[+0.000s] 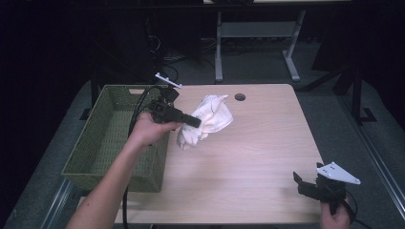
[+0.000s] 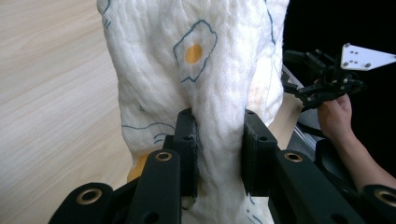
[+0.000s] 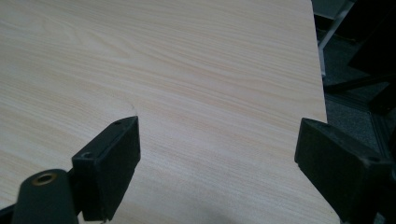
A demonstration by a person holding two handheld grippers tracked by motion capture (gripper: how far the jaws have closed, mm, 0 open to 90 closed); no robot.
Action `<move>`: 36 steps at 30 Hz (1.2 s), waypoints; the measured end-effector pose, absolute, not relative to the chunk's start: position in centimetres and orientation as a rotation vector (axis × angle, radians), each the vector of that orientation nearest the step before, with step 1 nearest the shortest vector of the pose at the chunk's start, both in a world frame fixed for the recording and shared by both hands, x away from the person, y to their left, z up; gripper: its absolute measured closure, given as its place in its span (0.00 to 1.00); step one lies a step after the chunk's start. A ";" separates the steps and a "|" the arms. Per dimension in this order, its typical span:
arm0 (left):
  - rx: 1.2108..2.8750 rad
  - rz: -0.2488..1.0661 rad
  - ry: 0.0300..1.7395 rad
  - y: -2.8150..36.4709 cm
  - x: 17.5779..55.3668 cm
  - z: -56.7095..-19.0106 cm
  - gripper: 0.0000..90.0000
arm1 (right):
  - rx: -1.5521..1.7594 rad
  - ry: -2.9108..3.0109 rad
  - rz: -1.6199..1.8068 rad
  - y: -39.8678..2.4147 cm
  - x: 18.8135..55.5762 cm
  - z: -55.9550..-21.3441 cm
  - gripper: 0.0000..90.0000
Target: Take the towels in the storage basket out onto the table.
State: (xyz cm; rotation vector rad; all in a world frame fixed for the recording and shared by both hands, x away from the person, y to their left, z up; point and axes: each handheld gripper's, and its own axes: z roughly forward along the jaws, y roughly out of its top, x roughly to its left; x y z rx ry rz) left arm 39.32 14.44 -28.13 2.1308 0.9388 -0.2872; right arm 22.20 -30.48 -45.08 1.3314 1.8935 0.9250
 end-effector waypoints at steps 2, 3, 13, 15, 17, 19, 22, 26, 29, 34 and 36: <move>2.134 -0.294 0.937 14.0 39.4 -28.4 0.79 | 1.329 1.893 0.923 -30.5 22.2 -45.1 0.15; 2.139 -0.297 0.933 13.8 39.5 -28.5 0.78 | 1.330 1.892 0.923 -30.6 22.2 -45.1 0.15; 2.145 -0.324 0.936 12.4 39.9 -29.7 0.78 | 1.332 1.897 0.925 -30.6 22.2 -45.1 0.15; 2.161 -0.337 0.930 12.0 40.0 -30.0 0.78 | 1.333 1.898 0.927 -30.6 22.2 -45.1 0.15; 2.159 -0.340 0.929 11.7 40.1 -30.3 0.78 | 1.329 1.900 0.925 -30.6 22.2 -45.1 0.15; 2.158 -0.352 0.930 11.4 40.2 -30.7 0.78 | 1.330 1.899 0.925 -30.7 22.2 -45.2 0.15; 2.161 -0.363 0.934 10.8 40.3 -31.3 0.78 | 1.330 1.899 0.928 -30.7 22.2 -45.2 0.15; 2.175 -0.392 0.916 10.0 40.3 -32.1 0.78 | 1.332 1.897 0.930 -30.8 22.2 -45.1 0.15; 2.190 -0.397 0.902 9.0 40.1 -32.6 0.78 | 1.332 1.896 0.931 -30.7 22.1 -45.1 0.15; 2.194 -0.432 0.887 7.8 40.1 -33.3 0.78 | 1.330 1.898 0.929 -30.7 22.1 -45.1 0.15; 2.196 -0.444 0.881 7.3 40.0 -33.7 0.78 | 1.332 1.898 0.929 -30.7 22.2 -45.1 0.15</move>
